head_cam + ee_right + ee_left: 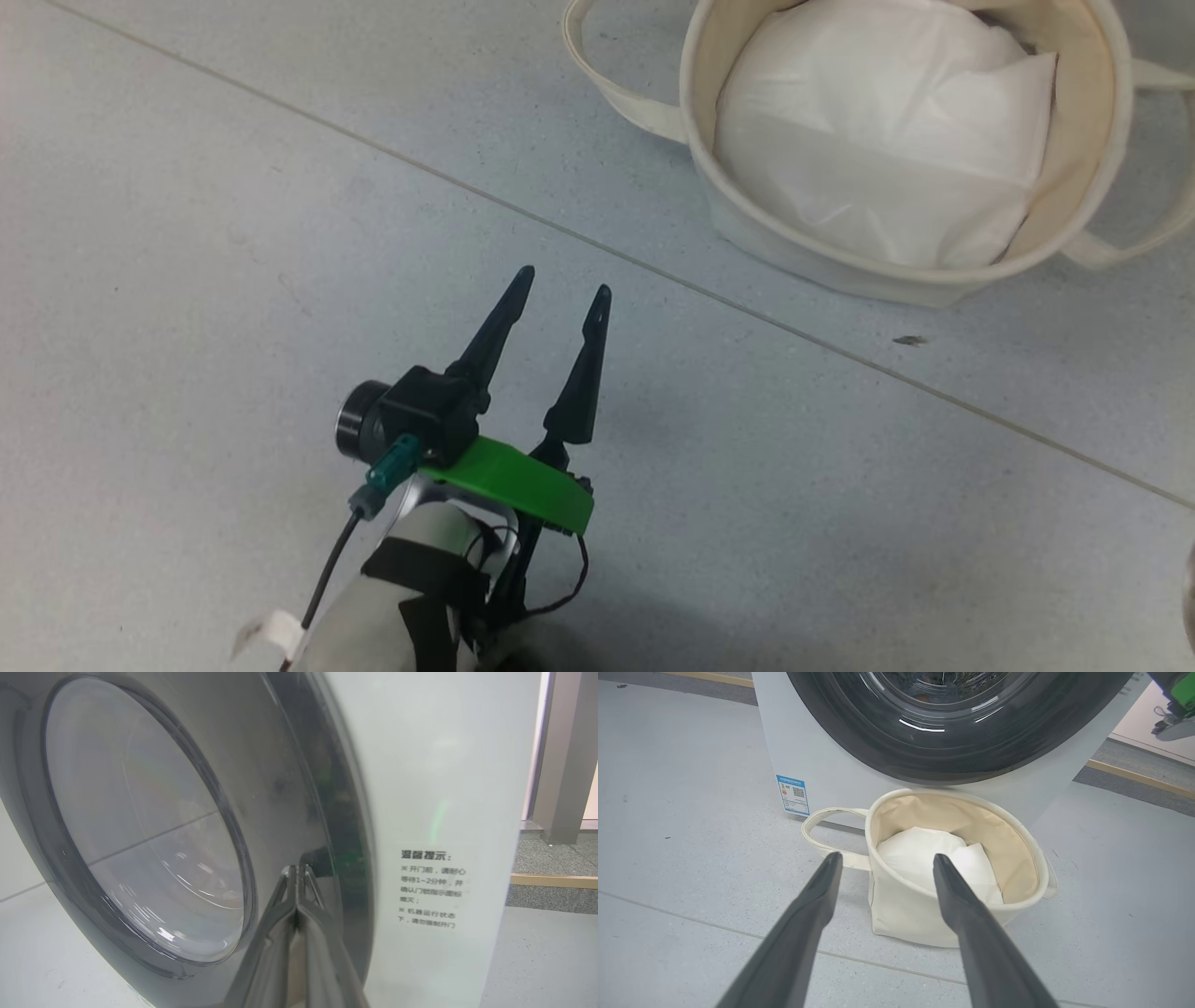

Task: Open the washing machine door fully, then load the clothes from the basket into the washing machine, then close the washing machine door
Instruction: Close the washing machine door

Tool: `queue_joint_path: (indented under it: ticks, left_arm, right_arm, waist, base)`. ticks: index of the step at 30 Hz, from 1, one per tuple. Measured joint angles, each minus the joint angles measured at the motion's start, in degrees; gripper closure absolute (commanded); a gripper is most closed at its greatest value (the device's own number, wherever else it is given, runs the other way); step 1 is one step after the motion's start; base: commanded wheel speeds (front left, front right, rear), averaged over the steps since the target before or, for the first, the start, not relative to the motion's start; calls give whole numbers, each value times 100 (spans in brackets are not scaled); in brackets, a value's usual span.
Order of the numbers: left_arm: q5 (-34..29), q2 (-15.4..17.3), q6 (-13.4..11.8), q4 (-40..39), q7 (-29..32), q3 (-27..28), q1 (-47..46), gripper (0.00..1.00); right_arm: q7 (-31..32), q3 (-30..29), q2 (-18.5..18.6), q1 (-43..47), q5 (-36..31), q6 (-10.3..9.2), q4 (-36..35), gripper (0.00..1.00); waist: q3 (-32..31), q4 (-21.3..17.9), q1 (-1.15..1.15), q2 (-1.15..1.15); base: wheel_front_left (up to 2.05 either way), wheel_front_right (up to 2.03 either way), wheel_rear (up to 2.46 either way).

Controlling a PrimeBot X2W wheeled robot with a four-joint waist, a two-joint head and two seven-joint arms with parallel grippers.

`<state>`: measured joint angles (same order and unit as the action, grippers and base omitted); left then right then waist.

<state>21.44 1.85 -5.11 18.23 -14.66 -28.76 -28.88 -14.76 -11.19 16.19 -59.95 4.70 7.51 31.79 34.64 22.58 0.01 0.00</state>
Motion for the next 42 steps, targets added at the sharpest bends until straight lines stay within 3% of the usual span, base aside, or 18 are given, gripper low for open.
queue_joint_path:
  ticks: [16,22,33,42]
  left_arm:
    - [13,-5,25,121,0,58,-130,0]
    - [-169,-2,170,403,0,192,-11,0]
    - [-360,12,438,621,0,808,625,0]
    - [-543,19,653,609,0,1126,1156,0]
  right_arm:
    - [-20,112,-145,286,302,7,-167,100]
    - [-20,417,-486,1407,680,7,-499,100]
    - [-12,795,-894,4230,943,7,-1537,100]
    - [-10,399,-1225,5270,833,5,-2455,100]
  waist:
    - [-289,-182,0,0]
    - [-763,-383,0,0]
    - [-1882,-1034,-1,0]
    - [-2509,-1556,-1,0]
  base:
    - [0,0,0]
    - [0,0,0]
    - [0,0,0]
    - [0,0,0]
